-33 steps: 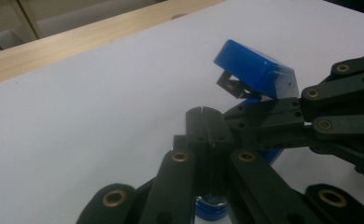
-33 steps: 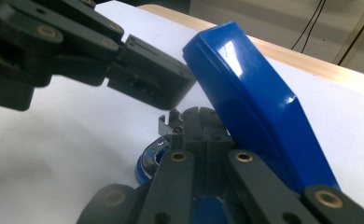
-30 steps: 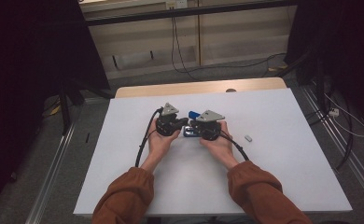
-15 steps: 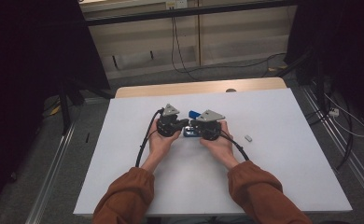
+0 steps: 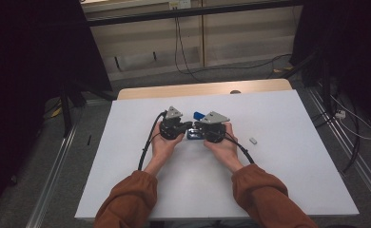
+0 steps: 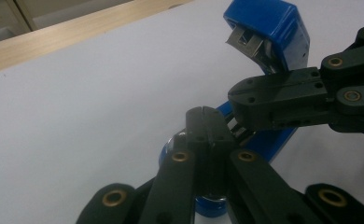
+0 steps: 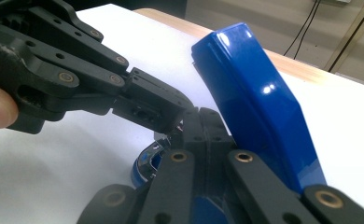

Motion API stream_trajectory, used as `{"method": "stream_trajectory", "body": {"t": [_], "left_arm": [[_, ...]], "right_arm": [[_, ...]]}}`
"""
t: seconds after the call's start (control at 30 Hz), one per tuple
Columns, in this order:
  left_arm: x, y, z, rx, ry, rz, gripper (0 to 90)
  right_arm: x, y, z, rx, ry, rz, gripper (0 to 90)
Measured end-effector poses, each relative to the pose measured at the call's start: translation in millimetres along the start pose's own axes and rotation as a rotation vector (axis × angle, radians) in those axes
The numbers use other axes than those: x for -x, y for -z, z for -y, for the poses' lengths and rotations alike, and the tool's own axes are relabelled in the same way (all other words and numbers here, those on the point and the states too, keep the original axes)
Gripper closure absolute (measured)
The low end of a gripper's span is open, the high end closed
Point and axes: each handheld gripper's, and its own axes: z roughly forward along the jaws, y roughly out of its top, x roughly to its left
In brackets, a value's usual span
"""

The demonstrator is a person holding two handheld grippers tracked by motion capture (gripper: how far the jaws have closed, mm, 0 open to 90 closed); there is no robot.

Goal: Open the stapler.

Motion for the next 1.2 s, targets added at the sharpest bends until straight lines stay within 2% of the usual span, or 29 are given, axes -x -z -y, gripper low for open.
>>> {"method": "stream_trajectory", "body": {"t": [0.13, 0.7, 1.2], "left_arm": [[-0.4, -1.8, 1.7, -0.019, -0.002, -0.004, 90.0], [-1.8, -3.7, 4.7, -0.024, 0.004, 0.001, 90.0], [-2.5, -3.7, 5.9, -0.015, 0.007, 0.004, 90.0]], "right_arm": [[-0.2, -0.1, 0.0, -0.001, 0.005, 0.001, 90.0], [-4.6, -5.5, -3.2, 0.013, 0.011, 0.021, 90.0], [-0.6, 1.2, -6.8, 0.015, 0.003, 0.035, 90.0]]}}
